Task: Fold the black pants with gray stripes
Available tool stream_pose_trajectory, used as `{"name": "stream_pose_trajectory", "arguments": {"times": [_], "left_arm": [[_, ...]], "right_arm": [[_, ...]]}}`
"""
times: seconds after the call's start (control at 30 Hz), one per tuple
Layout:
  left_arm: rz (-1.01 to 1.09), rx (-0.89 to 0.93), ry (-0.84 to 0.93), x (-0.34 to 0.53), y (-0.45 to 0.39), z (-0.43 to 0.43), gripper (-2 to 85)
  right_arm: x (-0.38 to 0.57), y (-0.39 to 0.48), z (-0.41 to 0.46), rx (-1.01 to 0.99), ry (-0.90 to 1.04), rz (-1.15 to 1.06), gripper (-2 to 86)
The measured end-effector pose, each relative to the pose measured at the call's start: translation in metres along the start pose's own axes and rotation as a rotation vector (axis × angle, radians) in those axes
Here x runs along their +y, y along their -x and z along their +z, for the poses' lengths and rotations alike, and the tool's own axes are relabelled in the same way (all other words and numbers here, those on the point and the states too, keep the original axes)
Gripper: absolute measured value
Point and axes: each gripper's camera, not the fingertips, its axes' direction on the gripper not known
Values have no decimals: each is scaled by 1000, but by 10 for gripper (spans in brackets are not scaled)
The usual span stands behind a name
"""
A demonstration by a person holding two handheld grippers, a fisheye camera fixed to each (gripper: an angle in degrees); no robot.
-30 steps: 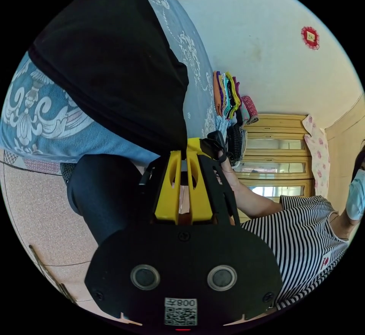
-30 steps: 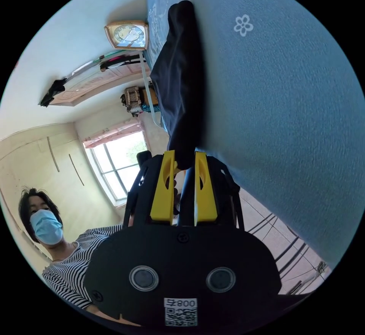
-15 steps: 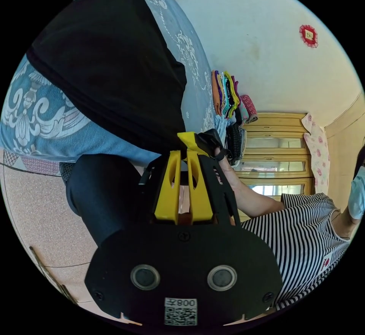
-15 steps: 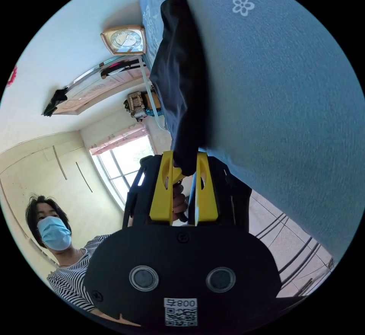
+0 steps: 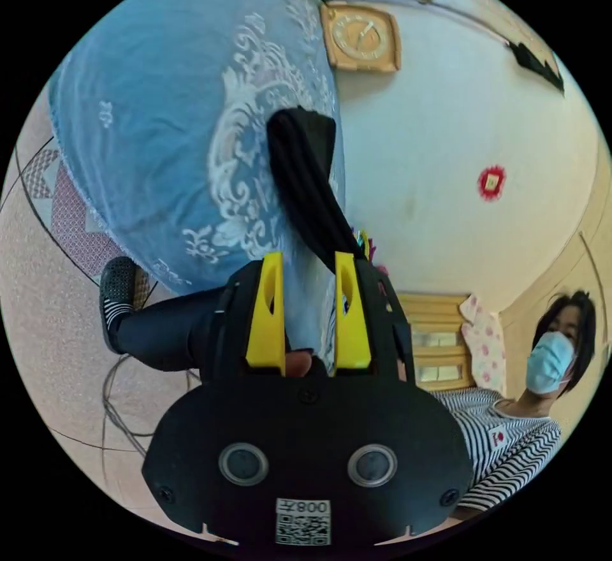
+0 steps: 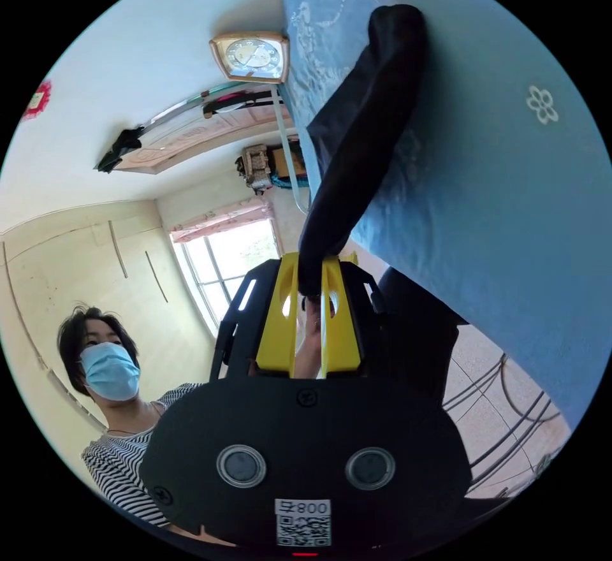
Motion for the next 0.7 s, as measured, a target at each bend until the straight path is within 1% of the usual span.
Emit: {"name": "stream_pose_trajectory", "arguments": {"times": [0.07, 0.23, 0.5, 0.7], "left_arm": [[-47, 44, -69, -17, 9, -13, 141], [-89, 115, -105, -50, 16, -22, 147], [-98, 17, -95, -97, 6, -19, 137], [-74, -47, -84, -124, -1, -8, 72]], "right_arm": [[1, 9, 5, -7, 2, -10, 64], [3, 31, 23, -2, 9, -30, 63], [12, 52, 49, -16, 5, -33, 62], [23, 67, 69, 5, 14, -39, 63]]}}
